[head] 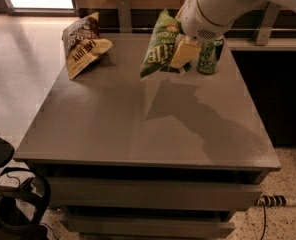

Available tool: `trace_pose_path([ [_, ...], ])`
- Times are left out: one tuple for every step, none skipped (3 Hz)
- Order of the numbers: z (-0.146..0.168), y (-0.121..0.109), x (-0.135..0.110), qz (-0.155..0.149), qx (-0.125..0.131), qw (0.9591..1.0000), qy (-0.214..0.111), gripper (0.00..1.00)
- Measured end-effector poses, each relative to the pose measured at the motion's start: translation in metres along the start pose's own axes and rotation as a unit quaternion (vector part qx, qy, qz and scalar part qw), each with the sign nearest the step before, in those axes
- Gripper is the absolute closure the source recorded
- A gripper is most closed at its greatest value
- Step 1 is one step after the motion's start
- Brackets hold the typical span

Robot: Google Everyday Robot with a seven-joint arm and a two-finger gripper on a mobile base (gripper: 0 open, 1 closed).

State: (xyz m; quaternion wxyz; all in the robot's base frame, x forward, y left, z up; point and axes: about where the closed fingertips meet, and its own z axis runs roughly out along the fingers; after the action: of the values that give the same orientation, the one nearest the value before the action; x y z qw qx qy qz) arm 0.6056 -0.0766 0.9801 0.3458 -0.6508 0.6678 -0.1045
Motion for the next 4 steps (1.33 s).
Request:
trace_pose_path([
  [0.017,-0.025,-0.025,-0.039,0.023,0.9988,-0.017,1.00],
  [0.031,-0.041,-0.050,-0.058,0.052,0.9968,-0.017,1.00],
  [0.031,-0.041,-0.050,-0.058,0.052,0.9968,-0.017,1.00],
  [0.060,-0.051,-0.056,-0.060,0.052,0.9968,-0.005,1.00],
])
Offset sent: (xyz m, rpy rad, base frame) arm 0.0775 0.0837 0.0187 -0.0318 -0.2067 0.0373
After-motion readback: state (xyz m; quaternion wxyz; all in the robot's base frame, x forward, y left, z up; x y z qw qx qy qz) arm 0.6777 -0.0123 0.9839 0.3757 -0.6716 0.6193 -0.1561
